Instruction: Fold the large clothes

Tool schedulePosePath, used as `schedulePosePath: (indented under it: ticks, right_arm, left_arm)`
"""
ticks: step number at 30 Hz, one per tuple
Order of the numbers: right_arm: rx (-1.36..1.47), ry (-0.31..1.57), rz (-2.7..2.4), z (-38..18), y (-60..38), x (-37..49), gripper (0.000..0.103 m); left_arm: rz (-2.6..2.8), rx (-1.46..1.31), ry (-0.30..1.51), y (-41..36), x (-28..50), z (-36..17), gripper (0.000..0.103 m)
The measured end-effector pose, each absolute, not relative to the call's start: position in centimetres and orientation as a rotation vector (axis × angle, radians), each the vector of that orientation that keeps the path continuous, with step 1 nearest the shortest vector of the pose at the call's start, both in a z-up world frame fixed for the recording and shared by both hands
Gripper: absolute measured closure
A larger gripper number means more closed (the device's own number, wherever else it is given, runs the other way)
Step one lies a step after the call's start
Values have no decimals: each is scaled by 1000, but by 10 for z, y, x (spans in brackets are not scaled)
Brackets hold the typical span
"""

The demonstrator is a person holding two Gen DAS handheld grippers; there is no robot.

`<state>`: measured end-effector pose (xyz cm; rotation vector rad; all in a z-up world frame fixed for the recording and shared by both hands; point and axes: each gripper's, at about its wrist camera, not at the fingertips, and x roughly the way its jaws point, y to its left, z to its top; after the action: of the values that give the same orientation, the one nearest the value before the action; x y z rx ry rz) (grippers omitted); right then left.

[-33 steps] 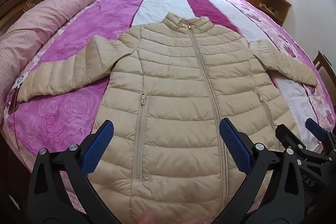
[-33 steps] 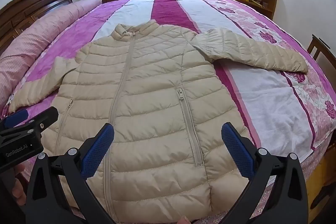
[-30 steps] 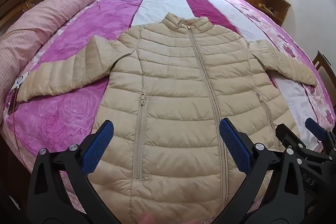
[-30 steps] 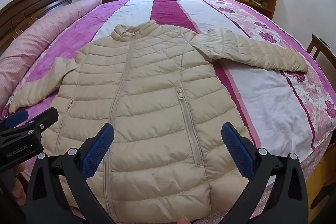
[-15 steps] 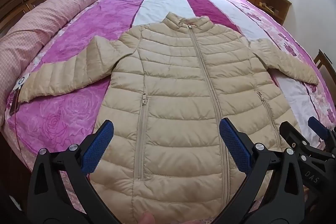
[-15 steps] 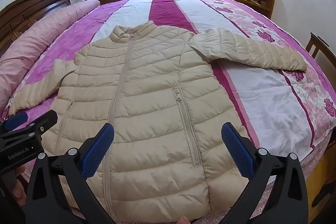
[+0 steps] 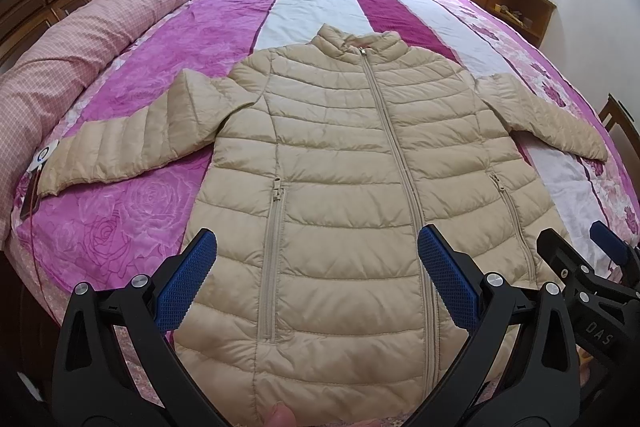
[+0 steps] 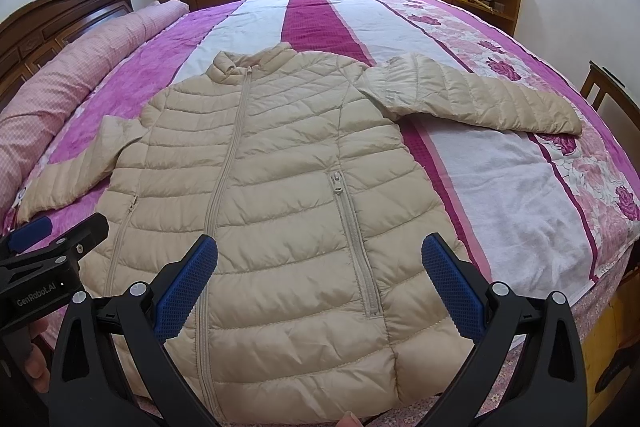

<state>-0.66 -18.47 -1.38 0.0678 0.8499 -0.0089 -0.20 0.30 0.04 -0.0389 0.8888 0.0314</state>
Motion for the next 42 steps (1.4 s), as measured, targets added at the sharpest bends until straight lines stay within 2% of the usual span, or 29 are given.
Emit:
schedulePosePath:
  ticks: [42]
  right_arm:
    - [72, 838, -14, -15, -183, -10, 5]
  left_arm:
    - [39, -32, 888, 7, -7, 7, 3]
